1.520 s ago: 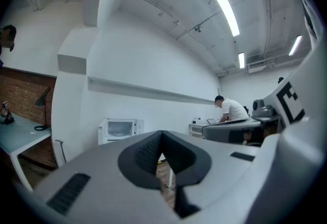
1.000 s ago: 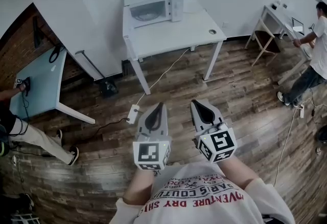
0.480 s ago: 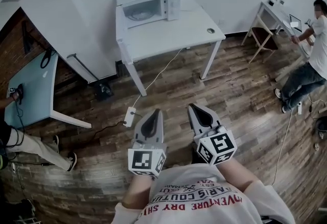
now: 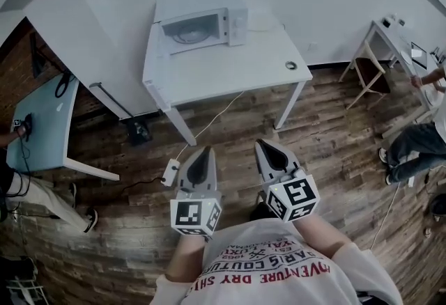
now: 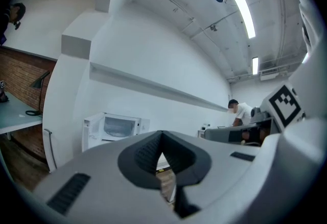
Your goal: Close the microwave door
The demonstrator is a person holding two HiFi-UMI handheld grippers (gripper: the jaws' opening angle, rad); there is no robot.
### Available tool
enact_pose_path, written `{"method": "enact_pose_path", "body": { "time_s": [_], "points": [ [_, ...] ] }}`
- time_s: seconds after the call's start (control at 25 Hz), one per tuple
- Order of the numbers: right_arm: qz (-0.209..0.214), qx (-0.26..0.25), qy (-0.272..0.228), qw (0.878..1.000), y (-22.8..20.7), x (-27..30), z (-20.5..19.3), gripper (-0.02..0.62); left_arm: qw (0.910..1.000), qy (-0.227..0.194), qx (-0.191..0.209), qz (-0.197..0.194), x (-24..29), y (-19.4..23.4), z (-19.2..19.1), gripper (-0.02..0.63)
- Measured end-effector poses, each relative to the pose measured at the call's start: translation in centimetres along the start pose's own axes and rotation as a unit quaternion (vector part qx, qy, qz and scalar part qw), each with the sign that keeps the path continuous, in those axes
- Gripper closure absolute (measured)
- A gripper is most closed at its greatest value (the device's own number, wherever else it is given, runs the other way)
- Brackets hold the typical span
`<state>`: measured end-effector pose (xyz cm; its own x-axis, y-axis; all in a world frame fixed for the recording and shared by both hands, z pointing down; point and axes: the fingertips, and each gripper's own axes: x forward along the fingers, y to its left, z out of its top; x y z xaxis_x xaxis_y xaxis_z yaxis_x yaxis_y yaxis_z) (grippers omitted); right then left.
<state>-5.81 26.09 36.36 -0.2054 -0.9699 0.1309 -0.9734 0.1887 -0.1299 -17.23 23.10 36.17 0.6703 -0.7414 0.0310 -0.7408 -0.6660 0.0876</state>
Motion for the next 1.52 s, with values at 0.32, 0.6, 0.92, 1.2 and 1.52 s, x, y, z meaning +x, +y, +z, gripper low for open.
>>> {"method": "enact_pose_path", "body": {
  "time_s": [0.32, 0.6, 0.92, 1.2, 1.52],
  "points": [
    [0.034, -0.011, 0.011, 0.999, -12.0, 5.8, 2.9, 0.583, 0.9994, -0.004, 0.011, 0.032, 12.2, -2.6, 0.2, 0.6],
    [0.049, -0.005, 0.022, 0.999, -18.0, 11.6, 3.6, 0.583, 0.9979, 0.017, 0.019, 0.06, 19.4, -0.9, -0.3, 0.6],
    [0.044, 0.001, 0.026, 0.999, -23.7, 22.4, 4.8, 0.583, 0.9982, 0.016, -0.005, 0.058, 31.2, 4.6, -0.8, 0.6],
    [0.027, 0.002, 0.031, 0.999, -28.7, 32.9, 7.2, 0.583, 0.9986, 0.023, -0.028, 0.038, 42.8, 9.9, -0.1, 0.6],
    [0.03, -0.001, 0.04, 0.999, -31.5, 42.3, 8.4, 0.583, 0.9981, 0.033, -0.022, 0.048, 49.7, 16.1, 0.0, 0.6]
  ]
}}
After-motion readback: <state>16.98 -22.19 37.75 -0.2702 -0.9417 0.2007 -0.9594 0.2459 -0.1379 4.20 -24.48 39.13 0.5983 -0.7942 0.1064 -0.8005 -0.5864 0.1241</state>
